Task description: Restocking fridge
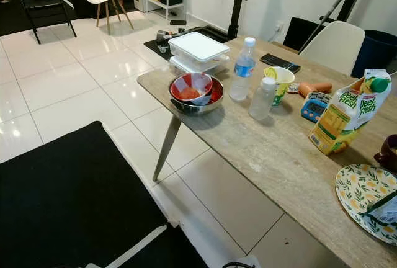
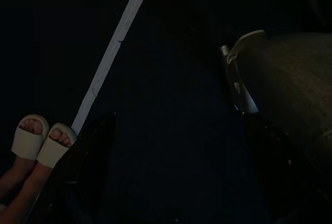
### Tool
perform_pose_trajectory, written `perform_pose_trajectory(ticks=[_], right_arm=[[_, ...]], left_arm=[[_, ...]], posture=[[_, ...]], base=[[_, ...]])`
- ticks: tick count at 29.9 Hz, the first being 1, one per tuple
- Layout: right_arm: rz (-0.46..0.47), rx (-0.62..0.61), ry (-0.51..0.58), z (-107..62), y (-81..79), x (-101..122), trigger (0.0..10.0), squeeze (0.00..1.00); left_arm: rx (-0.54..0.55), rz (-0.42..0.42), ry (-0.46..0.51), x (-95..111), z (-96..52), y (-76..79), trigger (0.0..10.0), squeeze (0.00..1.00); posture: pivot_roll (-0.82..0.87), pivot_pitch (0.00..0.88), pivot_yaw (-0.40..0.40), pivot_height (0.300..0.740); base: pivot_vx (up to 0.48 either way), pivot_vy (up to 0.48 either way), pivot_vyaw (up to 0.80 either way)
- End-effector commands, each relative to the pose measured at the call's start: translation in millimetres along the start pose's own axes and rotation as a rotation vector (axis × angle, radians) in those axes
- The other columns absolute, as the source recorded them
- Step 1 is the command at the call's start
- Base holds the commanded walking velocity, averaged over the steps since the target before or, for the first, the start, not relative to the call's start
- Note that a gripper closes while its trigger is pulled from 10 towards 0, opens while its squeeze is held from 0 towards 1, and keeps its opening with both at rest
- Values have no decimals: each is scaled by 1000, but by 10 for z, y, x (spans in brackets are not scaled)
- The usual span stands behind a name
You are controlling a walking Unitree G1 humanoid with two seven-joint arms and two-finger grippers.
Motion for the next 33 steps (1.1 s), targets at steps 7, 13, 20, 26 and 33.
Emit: perform_pose_trajectory(ticks=[7, 13, 20, 26, 33], right_arm=[[-12, 32, -44, -10, -80, -110, 10000, 0], [-7, 34, -46, -11, -88, -116, 10000, 0], [-8, 34, -46, -11, -87, -116, 10000, 0], [-8, 33, -45, -10, -83, -111, 10000, 0], [-6, 33, -46, -11, -84, -114, 10000, 0]], left_arm=[[-2, 11, -28, -74, -7, 10, 10000, 0], [-5, 8, -31, -85, -7, 26, 10000, 0], [-5, 4, -34, -96, -8, 30, 10000, 0], [-6, 2, -32, -91, -6, 36, 10000, 0], [-10, 2, -32, -91, -4, 49, 10000, 0]], posture=[[15, 78, -8, 740], [15, 83, -7, 740], [15, 82, -8, 740], [13, 84, -8, 740], [12, 85, -9, 740]], base=[[0, 0, 0], [0, 0, 0], [0, 0, 0], [0, 0, 0], [0, 0, 0]])
Point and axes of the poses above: a point about 5 cm out from each wrist's last joint towards the gripper, its own z axis pointing out of the wrist towards the gripper, its own x axis along the axis of the wrist's last joint, y = z × x, the point moved 1 cm from there along z, pointing out of the wrist towards the gripper, and after that the axes turned 14 degrees about -z, right-handed, at the moved point
